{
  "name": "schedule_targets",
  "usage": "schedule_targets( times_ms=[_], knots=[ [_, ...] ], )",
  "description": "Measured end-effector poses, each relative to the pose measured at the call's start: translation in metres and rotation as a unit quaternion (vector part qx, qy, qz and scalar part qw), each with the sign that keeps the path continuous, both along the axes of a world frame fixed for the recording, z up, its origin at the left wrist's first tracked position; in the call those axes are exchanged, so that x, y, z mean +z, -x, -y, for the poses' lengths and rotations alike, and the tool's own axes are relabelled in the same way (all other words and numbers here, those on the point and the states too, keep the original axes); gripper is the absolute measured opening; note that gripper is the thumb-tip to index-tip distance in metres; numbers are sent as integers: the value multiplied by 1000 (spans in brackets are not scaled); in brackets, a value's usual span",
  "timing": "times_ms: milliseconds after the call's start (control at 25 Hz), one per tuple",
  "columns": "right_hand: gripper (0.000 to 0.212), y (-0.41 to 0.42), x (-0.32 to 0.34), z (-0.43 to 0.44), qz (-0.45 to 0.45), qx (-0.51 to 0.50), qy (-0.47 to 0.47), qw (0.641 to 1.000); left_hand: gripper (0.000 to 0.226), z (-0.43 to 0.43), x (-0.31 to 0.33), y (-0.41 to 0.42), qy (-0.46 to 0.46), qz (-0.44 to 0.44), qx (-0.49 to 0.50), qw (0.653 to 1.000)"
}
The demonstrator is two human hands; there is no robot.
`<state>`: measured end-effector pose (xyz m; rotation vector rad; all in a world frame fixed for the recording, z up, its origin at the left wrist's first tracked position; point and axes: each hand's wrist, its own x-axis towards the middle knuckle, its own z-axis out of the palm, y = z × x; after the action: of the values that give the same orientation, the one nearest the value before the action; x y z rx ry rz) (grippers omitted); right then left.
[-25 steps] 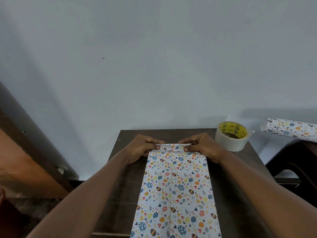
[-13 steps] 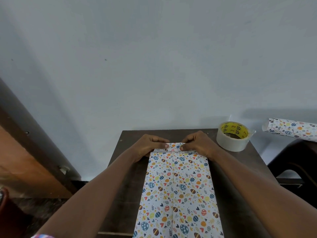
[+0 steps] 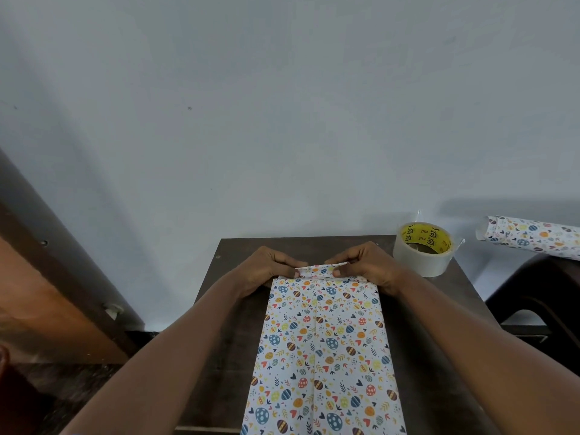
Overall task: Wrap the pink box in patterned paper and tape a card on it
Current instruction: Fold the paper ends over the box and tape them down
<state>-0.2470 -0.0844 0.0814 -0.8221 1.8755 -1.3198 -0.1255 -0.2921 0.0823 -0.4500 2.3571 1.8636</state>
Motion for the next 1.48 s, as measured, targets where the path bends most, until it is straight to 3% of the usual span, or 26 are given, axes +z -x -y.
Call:
schedule_targets(
  times_ms=[160,280,520,640,960,1280,1480],
  knots=[
    [29,0,2,-1,19,9,2,1000,21,-1,5,4,-41,40,-15,998],
    [28,-1,4,-3,34,21,6,999,7,0,6,1,-13,41,-29,999],
    [5,-3,7,-2,44,5,-38,998,14,-3,3,1,3,43,10,999],
    [22,-3,8,-2,76,-17,-25,997,22,-7,12,2,-14,89,-8,996],
    [26,-18,19,5,-122,-50,-43,990,32,-9,23,-3,21,87,-25,996],
    [21,-38,25,4,-234,-97,-81,964,22,-28,1,-34,67,-42,30,996],
    [24,-56,19,15,-317,-115,-180,924,13,-48,-10,-32,49,-102,150,982]
  ],
)
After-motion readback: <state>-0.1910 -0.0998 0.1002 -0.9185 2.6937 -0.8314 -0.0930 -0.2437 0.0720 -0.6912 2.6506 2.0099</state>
